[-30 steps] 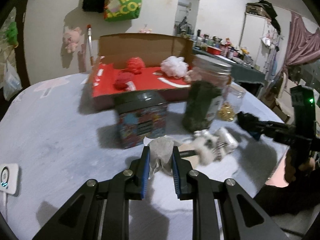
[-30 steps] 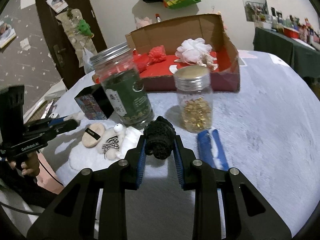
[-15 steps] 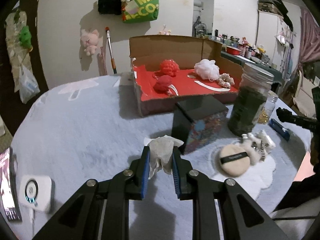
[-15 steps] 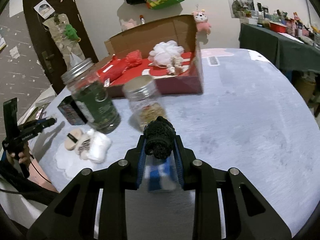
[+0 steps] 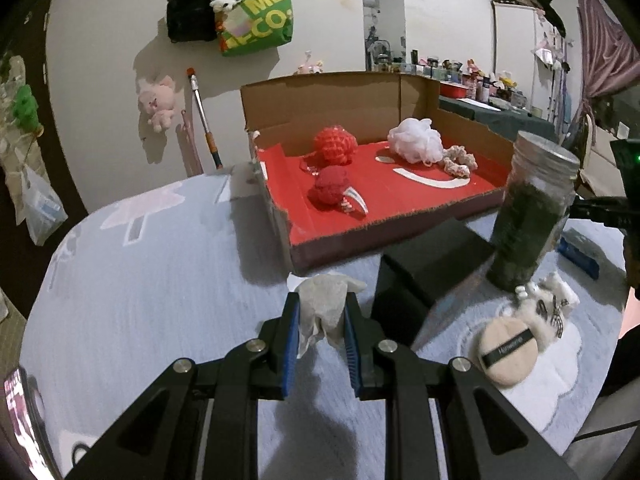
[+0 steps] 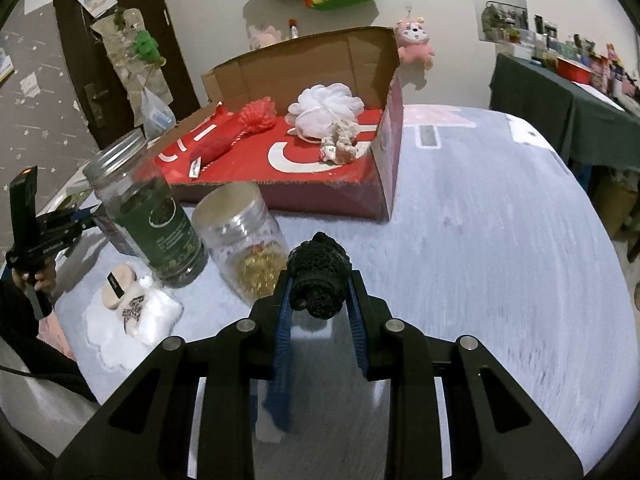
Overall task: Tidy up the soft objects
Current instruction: 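Carry the tissue and black scrunchie over the box with both grippers, then lower both grippers into the box and open them to release the items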
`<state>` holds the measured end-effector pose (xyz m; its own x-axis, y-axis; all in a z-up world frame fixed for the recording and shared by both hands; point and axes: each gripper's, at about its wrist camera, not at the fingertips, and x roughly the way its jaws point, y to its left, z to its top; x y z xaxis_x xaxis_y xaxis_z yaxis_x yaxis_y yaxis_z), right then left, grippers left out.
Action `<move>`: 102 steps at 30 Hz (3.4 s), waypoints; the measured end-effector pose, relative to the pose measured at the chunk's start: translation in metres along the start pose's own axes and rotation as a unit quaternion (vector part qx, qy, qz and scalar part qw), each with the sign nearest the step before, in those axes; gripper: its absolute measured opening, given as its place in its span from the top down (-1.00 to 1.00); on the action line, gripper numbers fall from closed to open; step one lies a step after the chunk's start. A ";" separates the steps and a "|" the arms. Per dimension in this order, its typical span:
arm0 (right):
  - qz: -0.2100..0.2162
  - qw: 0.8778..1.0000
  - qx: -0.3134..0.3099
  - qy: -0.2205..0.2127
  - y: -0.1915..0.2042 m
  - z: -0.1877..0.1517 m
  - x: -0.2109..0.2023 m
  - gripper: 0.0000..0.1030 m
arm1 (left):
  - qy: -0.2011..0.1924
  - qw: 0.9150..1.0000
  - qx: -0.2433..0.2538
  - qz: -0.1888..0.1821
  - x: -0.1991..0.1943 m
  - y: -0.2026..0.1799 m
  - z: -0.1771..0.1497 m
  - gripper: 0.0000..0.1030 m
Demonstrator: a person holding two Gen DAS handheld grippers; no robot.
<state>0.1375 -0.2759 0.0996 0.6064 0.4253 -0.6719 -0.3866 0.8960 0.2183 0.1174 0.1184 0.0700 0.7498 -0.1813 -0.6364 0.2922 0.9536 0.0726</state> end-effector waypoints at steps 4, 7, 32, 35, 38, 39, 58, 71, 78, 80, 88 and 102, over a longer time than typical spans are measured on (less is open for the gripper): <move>0.008 1.000 -0.021 0.004 0.000 0.017 0.006 0.51 | -0.003 1.000 0.017 -0.013 0.002 0.003 0.015 0.58; 0.014 0.999 -0.034 0.007 0.001 0.029 0.009 0.51 | -0.010 0.999 0.033 -0.021 0.003 0.003 0.030 0.58; 0.084 0.984 -0.118 0.100 0.049 0.146 0.095 0.51 | 0.094 0.986 0.083 -0.107 0.099 -0.051 0.145 0.58; 0.084 0.982 -0.113 0.127 0.051 0.156 0.117 0.51 | 0.114 0.984 0.086 -0.106 0.116 -0.055 0.152 0.58; 0.085 0.980 -0.106 0.145 0.052 0.165 0.135 0.51 | 0.129 0.983 0.090 -0.098 0.132 -0.057 0.158 0.58; 0.084 0.980 -0.104 0.149 0.052 0.168 0.140 0.51 | 0.133 0.982 0.090 -0.099 0.138 -0.057 0.161 0.58; 0.059 0.973 -0.058 0.214 0.039 0.189 0.205 0.51 | 0.191 0.975 0.084 -0.075 0.203 -0.051 0.171 0.57; 0.041 0.972 -0.072 0.219 0.036 0.187 0.210 0.49 | 0.200 0.973 0.088 -0.068 0.211 -0.055 0.172 0.43; 0.038 0.972 -0.074 0.219 0.038 0.186 0.215 0.46 | 0.199 0.973 0.090 -0.067 0.212 -0.054 0.168 0.40; 0.039 0.972 -0.072 0.219 0.038 0.186 0.215 0.46 | 0.198 0.974 0.091 -0.065 0.212 -0.055 0.167 0.33; 0.035 0.972 -0.077 0.218 0.040 0.184 0.216 0.13 | 0.195 0.974 0.095 -0.064 0.210 -0.058 0.166 0.27; 0.021 0.980 -0.080 0.182 0.046 0.189 0.182 -0.14 | 0.140 0.985 0.085 -0.058 0.161 -0.059 0.175 -0.23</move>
<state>0.3613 -0.1333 0.1209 0.3106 0.3624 -0.8787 -0.5287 0.8341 0.1571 0.3247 -0.0094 0.0976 0.5194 -0.1908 -0.8330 0.4792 0.8721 0.0990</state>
